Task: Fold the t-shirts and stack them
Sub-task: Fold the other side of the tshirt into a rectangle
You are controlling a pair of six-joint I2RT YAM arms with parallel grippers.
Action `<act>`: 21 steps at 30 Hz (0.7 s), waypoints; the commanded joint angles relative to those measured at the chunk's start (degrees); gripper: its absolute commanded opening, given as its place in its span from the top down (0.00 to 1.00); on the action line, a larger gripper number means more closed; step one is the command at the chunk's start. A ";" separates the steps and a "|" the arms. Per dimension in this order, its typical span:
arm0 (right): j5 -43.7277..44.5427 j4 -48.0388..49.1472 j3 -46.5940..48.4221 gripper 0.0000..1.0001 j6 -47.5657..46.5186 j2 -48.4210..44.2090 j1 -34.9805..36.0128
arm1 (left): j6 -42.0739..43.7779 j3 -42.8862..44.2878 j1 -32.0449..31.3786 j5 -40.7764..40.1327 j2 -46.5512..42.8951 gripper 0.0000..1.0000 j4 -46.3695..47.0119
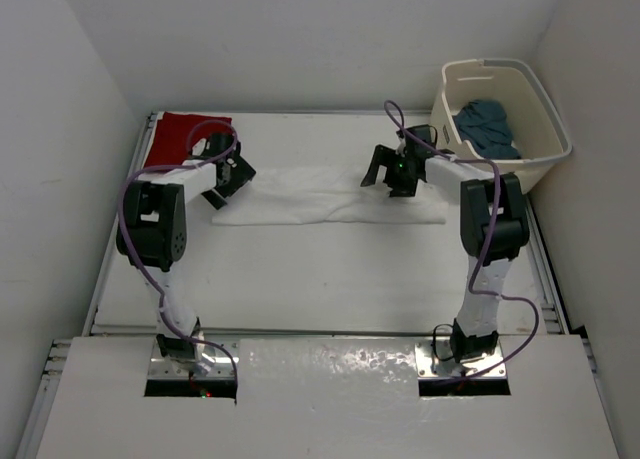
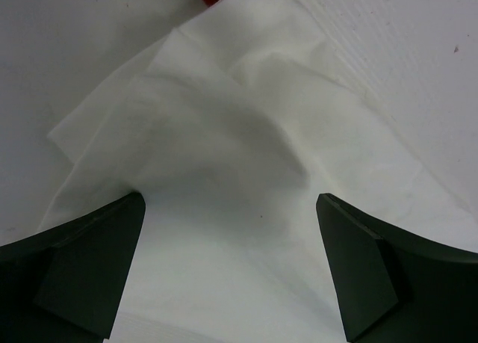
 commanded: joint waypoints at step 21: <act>-0.37 8.69 26.82 0.01 7.53 17.42 3.62 | 1.52 -3.73 1.61 -2.14 -2.93 0.00 -0.50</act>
